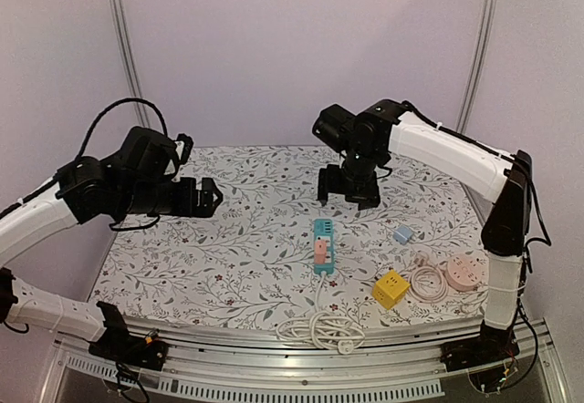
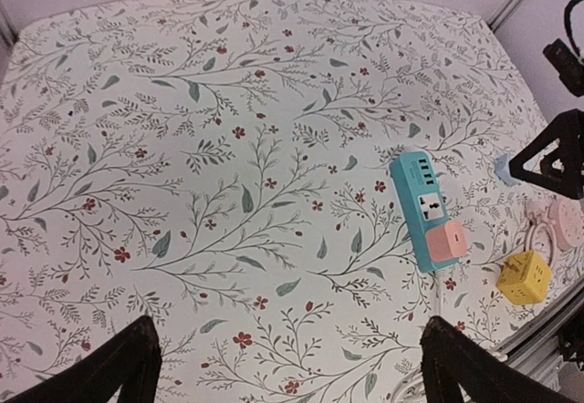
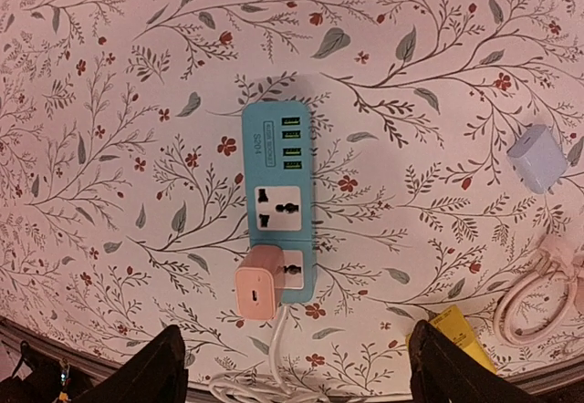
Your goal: Insert the plug
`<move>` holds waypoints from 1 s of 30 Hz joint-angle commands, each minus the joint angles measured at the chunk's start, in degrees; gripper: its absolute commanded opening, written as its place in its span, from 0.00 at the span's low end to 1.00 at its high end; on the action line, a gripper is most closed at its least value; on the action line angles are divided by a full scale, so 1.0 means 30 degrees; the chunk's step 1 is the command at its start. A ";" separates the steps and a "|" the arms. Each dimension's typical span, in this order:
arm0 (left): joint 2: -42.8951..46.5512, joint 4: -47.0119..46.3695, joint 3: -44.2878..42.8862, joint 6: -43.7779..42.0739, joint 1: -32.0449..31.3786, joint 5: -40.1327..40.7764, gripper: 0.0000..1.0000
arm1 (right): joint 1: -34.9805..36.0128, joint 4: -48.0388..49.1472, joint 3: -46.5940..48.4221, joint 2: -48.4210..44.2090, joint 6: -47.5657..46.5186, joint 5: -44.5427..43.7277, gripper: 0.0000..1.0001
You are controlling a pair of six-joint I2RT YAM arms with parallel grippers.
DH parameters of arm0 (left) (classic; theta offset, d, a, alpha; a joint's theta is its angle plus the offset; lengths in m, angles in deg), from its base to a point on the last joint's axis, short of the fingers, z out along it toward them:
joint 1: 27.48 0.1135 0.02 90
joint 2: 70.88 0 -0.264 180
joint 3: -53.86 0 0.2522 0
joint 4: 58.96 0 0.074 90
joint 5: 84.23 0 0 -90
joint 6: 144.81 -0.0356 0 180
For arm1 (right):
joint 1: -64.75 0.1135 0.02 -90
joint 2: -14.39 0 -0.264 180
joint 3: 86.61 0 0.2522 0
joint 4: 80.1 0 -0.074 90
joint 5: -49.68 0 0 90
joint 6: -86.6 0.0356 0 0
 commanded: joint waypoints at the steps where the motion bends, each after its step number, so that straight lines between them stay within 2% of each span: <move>1: -0.3095 0.0522 -0.2084 0.0802 -0.0295 -0.1770 0.98 | -0.2050 0.0011 -0.1556 -0.1430 0.0301 -0.0602 0.83; 10: -1.0465 0.2045 -0.6860 0.1090 -0.2371 -0.2558 0.92 | -0.5953 0.2187 -0.7337 -0.5574 0.0689 -0.0829 0.82; 17: -1.5767 0.4057 -1.2174 0.1507 -0.4097 -0.2821 0.87 | -0.7282 0.4628 -1.0772 -0.7673 -0.1019 -0.0966 0.82; 23: -1.8814 0.5325 -1.5058 0.1976 -0.4827 -0.3597 0.81 | -0.8053 0.6372 -1.3460 -0.8467 -0.2701 -0.0353 0.82; 30: -2.1580 0.7009 -1.7588 0.1227 -0.4908 -0.3821 0.73 | -0.8784 0.7577 -1.5120 -0.9232 -0.3436 0.0009 0.82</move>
